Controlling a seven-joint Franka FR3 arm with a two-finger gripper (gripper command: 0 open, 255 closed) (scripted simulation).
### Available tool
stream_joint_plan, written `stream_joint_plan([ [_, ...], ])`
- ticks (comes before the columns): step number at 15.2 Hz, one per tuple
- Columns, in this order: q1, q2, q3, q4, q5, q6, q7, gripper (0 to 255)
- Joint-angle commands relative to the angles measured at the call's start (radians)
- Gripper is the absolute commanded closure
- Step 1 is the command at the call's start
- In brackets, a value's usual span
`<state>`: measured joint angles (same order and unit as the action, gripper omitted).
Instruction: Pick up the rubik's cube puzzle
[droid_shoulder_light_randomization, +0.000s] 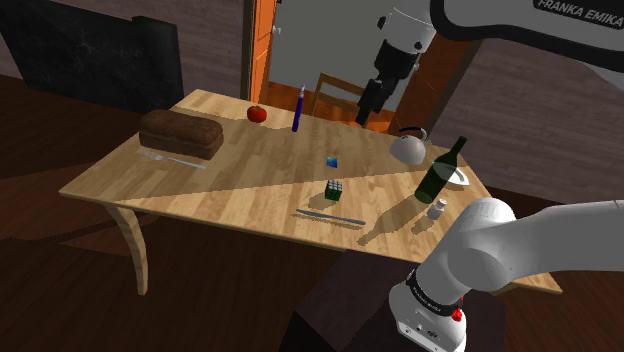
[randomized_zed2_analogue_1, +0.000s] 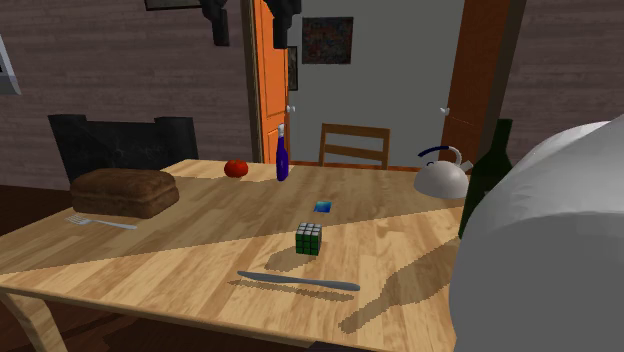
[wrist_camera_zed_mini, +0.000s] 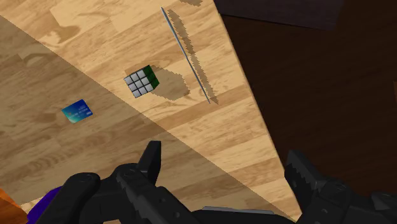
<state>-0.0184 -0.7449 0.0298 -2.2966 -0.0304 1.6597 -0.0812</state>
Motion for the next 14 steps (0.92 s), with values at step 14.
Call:
stream_joint_plan([
  [14,-0.021,0.165,-0.176,-0.254,-0.079,0.387,-0.249,0],
])
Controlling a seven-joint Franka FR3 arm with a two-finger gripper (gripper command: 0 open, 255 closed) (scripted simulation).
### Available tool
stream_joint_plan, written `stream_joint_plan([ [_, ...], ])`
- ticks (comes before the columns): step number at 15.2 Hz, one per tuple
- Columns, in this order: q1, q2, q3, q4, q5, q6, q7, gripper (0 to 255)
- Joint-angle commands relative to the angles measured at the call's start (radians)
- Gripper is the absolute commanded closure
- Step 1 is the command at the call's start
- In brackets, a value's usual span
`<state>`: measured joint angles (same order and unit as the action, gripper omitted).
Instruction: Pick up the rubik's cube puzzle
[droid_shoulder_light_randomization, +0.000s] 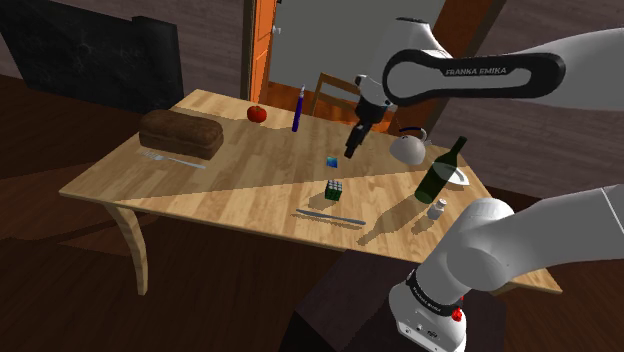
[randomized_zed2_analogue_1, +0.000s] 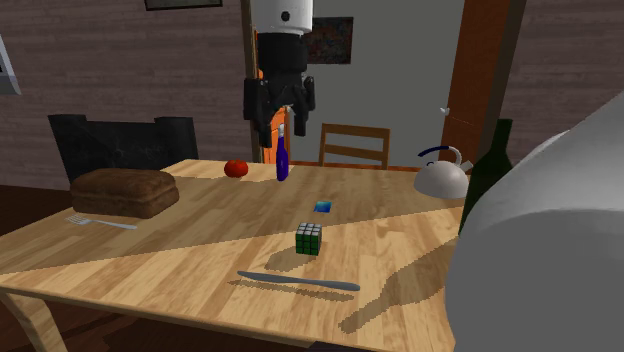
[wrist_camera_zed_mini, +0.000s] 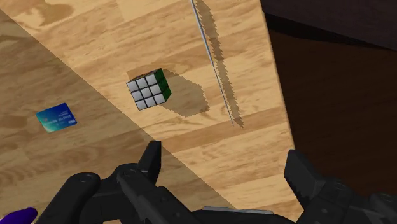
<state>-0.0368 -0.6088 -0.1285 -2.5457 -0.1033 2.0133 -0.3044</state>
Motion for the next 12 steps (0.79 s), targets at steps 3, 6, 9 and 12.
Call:
stream_joint_plan([
  [3,-0.006,0.107,-0.060,-0.031,-0.019,0.130,-0.085,0],
  [6,-0.007,0.201,-0.103,-0.043,-0.023,0.228,-0.148,0],
  [9,-0.004,0.307,-0.144,-0.042,-0.015,0.325,-0.217,0],
  [12,0.002,0.424,-0.182,-0.027,0.012,0.417,-0.296,0],
])
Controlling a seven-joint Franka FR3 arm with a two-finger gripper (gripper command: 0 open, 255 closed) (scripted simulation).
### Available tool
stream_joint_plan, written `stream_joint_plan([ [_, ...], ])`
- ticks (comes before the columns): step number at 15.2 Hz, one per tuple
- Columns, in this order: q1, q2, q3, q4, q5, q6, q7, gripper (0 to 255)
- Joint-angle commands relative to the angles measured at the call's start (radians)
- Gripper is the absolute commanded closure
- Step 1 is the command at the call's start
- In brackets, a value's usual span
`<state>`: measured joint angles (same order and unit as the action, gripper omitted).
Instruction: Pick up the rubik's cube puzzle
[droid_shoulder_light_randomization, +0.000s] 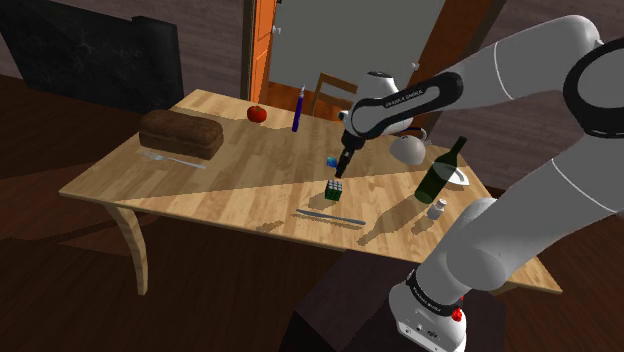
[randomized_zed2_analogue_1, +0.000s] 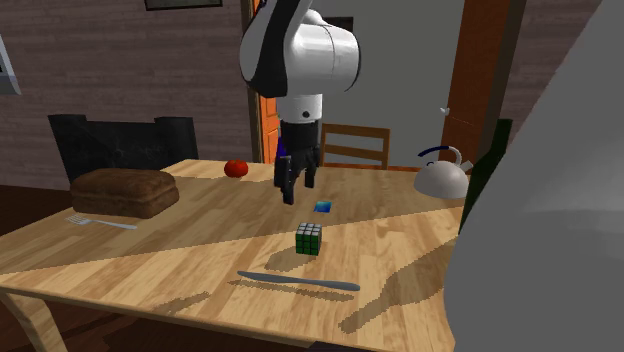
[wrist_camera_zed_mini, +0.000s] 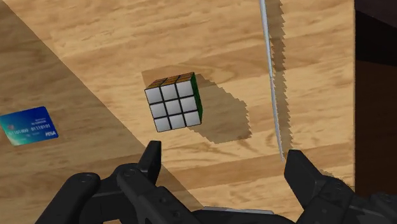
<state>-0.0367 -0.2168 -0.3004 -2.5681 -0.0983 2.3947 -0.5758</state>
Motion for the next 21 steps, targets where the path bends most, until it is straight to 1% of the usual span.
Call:
stream_joint_plan([
  [1,0.004,0.074,-0.022,0.003,0.021,0.065,-0.054,0],
  [5,0.007,0.247,-0.050,0.050,0.110,0.170,-0.189,0],
  [8,-0.014,0.380,-0.041,0.102,0.199,0.232,-0.303,0],
  [9,-0.017,0.381,-0.038,0.102,0.199,0.233,-0.302,0],
  [16,-0.043,0.489,0.002,0.108,0.281,0.328,-0.361,0],
  [18,-0.043,0.489,0.003,0.108,0.281,0.328,-0.361,0],
  [19,-0.043,0.488,0.003,0.109,0.280,0.327,-0.360,255],
  [21,-0.043,0.488,0.002,0.109,0.279,0.326,-0.360,255],
])
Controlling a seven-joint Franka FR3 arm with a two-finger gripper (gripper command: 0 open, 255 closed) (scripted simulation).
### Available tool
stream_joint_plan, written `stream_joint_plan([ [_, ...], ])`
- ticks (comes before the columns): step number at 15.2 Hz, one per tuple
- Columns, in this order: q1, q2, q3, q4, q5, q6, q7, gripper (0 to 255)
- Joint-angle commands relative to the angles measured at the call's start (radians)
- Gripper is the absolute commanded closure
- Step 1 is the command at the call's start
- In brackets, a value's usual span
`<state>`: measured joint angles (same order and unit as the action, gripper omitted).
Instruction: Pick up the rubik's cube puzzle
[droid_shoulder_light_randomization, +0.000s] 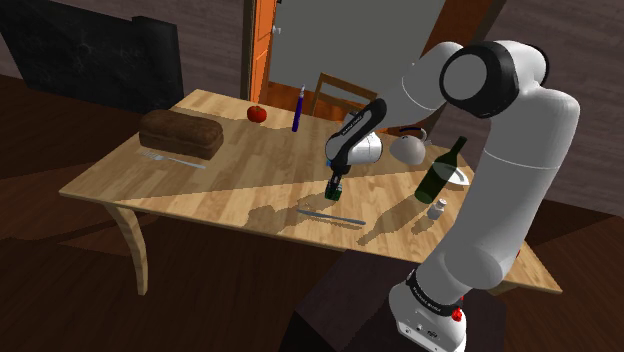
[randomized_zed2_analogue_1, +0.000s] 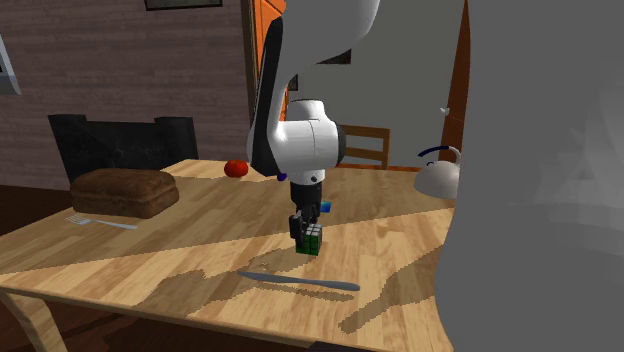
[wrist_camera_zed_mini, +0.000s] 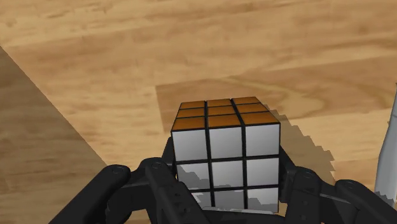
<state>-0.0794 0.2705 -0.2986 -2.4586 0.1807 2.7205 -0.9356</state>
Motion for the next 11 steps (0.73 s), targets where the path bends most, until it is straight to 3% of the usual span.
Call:
stream_joint_plan([
  [1,0.000,0.001,0.000,0.000,0.000,0.000,0.000,255],
  [7,-0.001,0.002,0.001,-0.001,0.002,0.002,-0.001,255],
  [11,0.017,-0.056,-0.024,-0.006,-0.042,-0.047,0.030,255],
])
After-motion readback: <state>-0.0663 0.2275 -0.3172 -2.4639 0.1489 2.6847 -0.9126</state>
